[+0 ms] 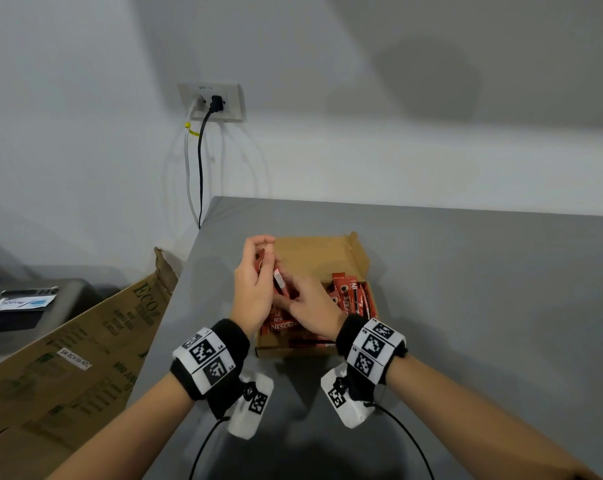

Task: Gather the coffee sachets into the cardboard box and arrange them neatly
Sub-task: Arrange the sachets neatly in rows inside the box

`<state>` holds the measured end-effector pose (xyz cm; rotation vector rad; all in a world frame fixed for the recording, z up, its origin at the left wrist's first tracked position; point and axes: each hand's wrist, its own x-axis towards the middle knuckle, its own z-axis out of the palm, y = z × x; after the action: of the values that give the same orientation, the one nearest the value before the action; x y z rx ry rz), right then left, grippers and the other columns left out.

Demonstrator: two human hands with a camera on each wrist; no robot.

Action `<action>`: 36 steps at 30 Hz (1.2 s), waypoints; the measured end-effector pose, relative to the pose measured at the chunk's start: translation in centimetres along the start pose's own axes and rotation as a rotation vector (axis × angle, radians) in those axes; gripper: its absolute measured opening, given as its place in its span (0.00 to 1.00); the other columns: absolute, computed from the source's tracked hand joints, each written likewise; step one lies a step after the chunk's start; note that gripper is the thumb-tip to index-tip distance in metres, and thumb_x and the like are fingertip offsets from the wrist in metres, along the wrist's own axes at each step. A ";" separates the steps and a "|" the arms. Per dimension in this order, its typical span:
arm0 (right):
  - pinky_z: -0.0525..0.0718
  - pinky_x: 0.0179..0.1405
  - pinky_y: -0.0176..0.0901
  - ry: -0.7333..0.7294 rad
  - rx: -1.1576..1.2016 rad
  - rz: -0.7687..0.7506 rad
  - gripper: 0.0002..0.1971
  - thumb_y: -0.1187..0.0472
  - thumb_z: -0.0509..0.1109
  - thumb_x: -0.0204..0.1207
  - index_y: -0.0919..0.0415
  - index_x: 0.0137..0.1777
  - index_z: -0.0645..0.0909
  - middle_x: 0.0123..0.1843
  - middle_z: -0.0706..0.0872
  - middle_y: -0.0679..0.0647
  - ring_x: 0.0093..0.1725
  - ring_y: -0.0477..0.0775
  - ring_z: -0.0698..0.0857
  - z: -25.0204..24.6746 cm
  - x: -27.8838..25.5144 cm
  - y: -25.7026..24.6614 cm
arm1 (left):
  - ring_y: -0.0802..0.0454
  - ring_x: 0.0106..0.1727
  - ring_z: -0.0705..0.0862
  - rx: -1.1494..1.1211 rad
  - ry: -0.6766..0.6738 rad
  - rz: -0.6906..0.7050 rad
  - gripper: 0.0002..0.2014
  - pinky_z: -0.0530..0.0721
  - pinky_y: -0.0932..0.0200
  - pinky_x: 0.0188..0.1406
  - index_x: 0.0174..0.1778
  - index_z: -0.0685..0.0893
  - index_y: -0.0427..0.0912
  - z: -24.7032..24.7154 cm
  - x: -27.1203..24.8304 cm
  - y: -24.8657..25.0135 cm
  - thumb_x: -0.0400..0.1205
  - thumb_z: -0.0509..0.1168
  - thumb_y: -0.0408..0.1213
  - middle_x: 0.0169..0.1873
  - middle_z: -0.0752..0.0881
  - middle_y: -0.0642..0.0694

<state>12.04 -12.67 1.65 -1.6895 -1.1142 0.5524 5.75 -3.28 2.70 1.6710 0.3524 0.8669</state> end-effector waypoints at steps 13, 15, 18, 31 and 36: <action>0.72 0.40 0.19 0.039 -0.082 0.038 0.10 0.60 0.56 0.85 0.48 0.44 0.75 0.37 0.79 0.38 0.37 0.25 0.79 -1.9 -1.2 0.0 | 0.49 0.46 0.88 -0.155 -0.169 -0.262 0.14 0.85 0.58 0.48 0.49 0.87 0.44 -0.4 -0.9 -1.1 0.86 0.55 0.37 0.43 0.90 0.48; 0.72 0.37 0.20 0.094 -0.171 0.029 0.11 0.60 0.55 0.85 0.50 0.43 0.74 0.35 0.78 0.37 0.35 0.28 0.79 -2.2 -1.3 -0.1 | 0.52 0.44 0.88 -0.222 -0.135 -0.304 0.13 0.85 0.58 0.47 0.45 0.85 0.43 -0.4 -0.7 -0.9 0.86 0.55 0.35 0.39 0.90 0.49; 0.73 0.33 0.25 0.290 -0.199 0.036 0.12 0.59 0.54 0.85 0.61 0.48 0.79 0.33 0.78 0.41 0.30 0.36 0.78 -2.6 -1.3 0.3 | 0.54 0.38 0.87 -0.200 -0.020 -0.247 0.13 0.85 0.62 0.43 0.45 0.80 0.40 -0.7 -0.3 -0.9 0.87 0.51 0.33 0.37 0.86 0.45; 0.77 0.51 0.29 0.065 -0.301 -0.063 0.22 0.61 0.65 0.80 0.51 0.74 0.67 0.54 0.79 0.46 0.54 0.42 0.79 -5.4 -1.9 0.5 | 0.57 0.19 0.68 -0.216 -0.586 -0.550 0.20 0.68 0.67 0.18 0.42 0.81 0.35 -2.1 0.5 0.3 0.85 0.52 0.46 0.28 0.78 0.44; 0.80 0.53 0.38 0.249 -0.240 -0.015 0.26 0.58 0.74 0.73 0.49 0.69 0.71 0.47 0.81 0.45 0.49 0.44 0.81 -6.1 -2.2 1.1 | 0.55 0.20 0.68 -0.158 -0.629 -0.517 0.14 0.69 0.65 0.18 0.46 0.80 0.31 -2.2 0.1 0.2 0.86 0.54 0.37 0.29 0.79 0.43</action>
<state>16.21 -17.67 2.73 -1.8945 -1.0417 0.1959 4.23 -1.75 3.05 1.5124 0.2495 -0.0271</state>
